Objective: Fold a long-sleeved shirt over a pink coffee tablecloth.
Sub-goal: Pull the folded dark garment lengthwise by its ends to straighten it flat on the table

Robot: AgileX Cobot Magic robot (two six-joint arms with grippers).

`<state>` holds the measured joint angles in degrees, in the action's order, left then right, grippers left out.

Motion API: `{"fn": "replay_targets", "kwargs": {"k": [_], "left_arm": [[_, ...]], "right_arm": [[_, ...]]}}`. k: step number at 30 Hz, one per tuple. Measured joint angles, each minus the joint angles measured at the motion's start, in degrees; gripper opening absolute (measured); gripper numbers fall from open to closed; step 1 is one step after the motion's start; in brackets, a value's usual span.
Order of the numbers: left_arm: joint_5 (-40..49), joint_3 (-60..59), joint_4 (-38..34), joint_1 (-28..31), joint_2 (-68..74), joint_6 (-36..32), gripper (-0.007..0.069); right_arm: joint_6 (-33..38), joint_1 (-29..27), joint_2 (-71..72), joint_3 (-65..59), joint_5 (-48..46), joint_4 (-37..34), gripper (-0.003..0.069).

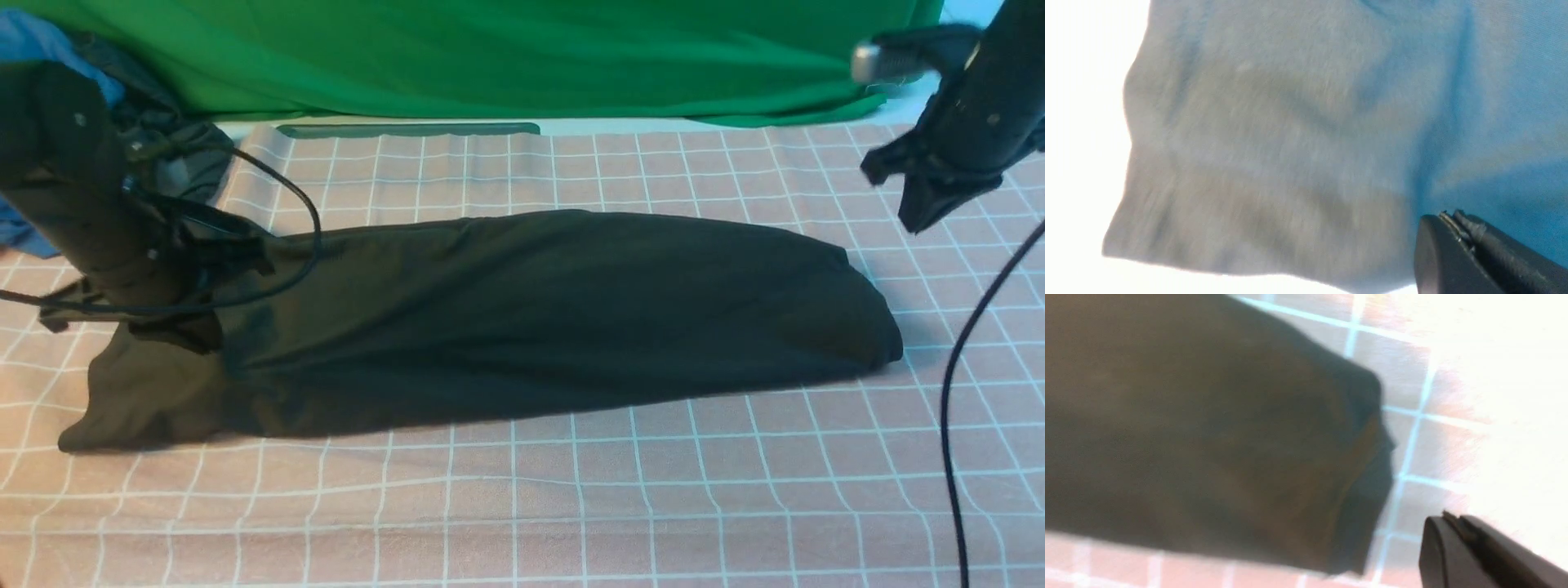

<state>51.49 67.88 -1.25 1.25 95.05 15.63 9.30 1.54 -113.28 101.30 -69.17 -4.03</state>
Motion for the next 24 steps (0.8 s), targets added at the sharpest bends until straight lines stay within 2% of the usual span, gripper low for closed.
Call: {"fn": "replay_targets", "kwargs": {"k": [5,6,7,8,9,11,14,19,22,24], "left_arm": [[-0.8,-3.2,-6.4,0.1,-9.2,-3.4,0.0014],[-0.9,-5.0,-10.4,0.1,-13.7,-5.3,0.0014],[-0.9,-5.3,-10.4,0.1,-14.1,-5.6,0.0014],[-1.0,-7.3,-13.8,0.1,-17.3,-7.3,0.0014],[-1.0,-8.8,-15.8,0.1,-19.3,-8.4,0.0014],[-1.0,-12.3,-18.6,0.1,-23.0,-10.1,0.0014],[-0.6,-17.2,-19.8,0.1,-27.1,-10.9,0.0014],[-0.3,-24.0,-20.0,0.0,-32.7,-11.3,0.0014],[-0.2,-27.5,-20.2,0.0,-36.7,-10.8,0.0014],[0.1,-28.2,-20.2,0.0,-38.6,-10.7,0.0014]], "right_arm": [[0.0,0.0,2.2,-5.1,0.2,-2.5,0.0286],[-0.1,0.0,1.6,-7.0,2.0,-2.5,0.0417],[-0.1,0.0,1.6,-7.2,2.0,-2.5,0.0417],[-0.2,0.0,0.9,-8.1,3.8,-2.5,0.0514],[-0.4,0.0,0.4,-8.4,5.1,-2.5,0.0577],[-0.9,0.0,-0.8,-8.6,7.6,-2.6,0.0650],[-1.7,0.1,-2.9,-8.6,10.3,-2.7,0.0682],[-1.8,1.2,-6.7,-8.6,11.5,-3.0,0.0690],[-1.6,2.6,-9.6,-8.6,11.5,-3.2,0.0684],[-1.6,3.3,-10.1,-8.5,11.4,-2.2,0.0645]]}}
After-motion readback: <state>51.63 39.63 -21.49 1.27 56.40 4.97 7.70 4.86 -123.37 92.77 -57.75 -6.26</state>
